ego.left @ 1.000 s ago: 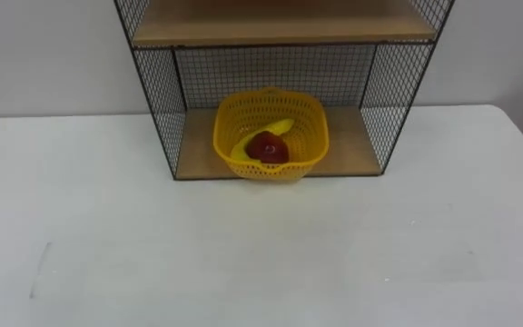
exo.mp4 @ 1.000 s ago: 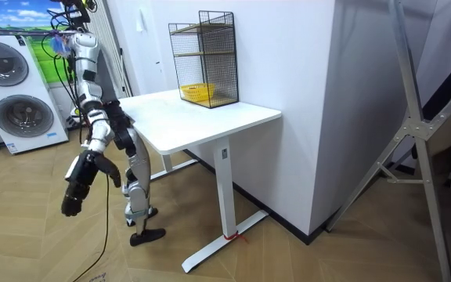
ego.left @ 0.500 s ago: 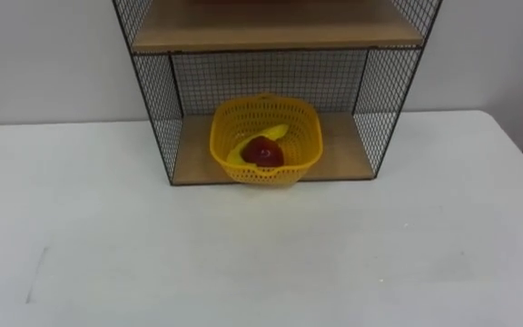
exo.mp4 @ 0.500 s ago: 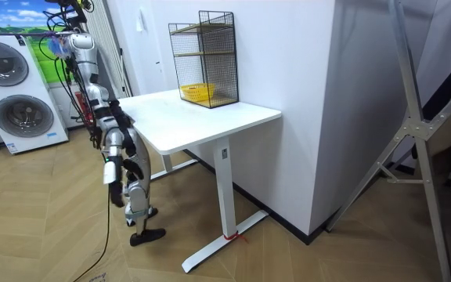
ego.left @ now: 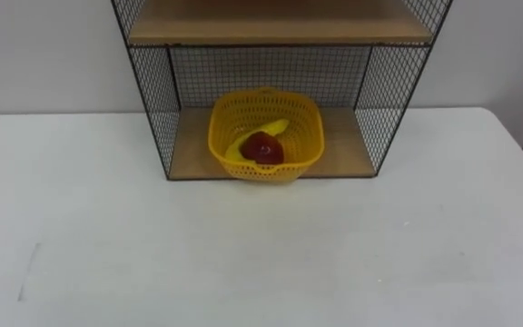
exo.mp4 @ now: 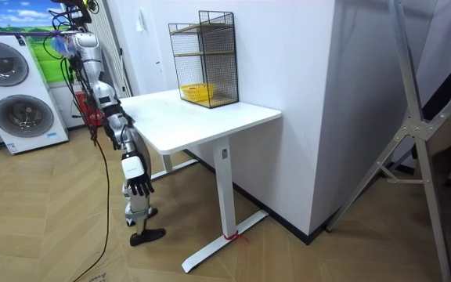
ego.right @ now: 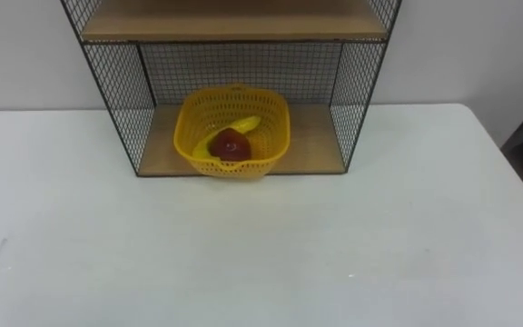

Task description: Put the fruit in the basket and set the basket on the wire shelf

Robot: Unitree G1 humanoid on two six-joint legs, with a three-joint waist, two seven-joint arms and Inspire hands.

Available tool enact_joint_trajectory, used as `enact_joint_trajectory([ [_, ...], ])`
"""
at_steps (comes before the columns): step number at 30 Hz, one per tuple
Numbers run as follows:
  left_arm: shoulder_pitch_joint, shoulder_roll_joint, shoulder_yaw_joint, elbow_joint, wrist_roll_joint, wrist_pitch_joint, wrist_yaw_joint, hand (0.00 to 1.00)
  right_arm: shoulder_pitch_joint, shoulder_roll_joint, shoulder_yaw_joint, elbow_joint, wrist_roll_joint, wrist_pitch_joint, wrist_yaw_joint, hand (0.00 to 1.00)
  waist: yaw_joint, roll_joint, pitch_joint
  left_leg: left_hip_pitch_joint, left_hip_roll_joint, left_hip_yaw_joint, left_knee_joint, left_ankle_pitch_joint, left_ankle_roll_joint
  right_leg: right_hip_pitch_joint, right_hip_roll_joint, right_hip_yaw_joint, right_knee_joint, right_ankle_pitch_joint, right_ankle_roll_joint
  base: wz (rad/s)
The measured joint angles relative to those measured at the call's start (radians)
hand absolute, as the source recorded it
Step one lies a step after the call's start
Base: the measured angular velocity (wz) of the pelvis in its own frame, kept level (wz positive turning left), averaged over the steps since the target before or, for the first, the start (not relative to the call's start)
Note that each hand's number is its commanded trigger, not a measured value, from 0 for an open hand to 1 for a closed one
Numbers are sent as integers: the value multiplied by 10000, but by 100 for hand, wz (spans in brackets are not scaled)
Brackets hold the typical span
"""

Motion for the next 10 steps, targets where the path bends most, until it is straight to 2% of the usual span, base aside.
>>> enact_joint_trajectory([
  [2,8,2,-116,-1,212,174,0,0,-25,10,225,-37,-29,186,192,0,-3,1,-5,-13,2,-1,-4,0,-1,-8,7,21,-11,0,0,0],
  [5,60,1,-361,-1,458,372,-100,0,-29,62,282,-36,-198,197,386,0,-21,-1,-8,-10,9,28,10,10,2,0,13,25,-6,5,-1,0],
  [10,-39,2,-737,-79,732,471,-102,0,-82,59,565,-38,-320,191,648,0,-55,-16,-24,-16,10,28,7,10,2,-9,11,7,-10,5,0,0],
])
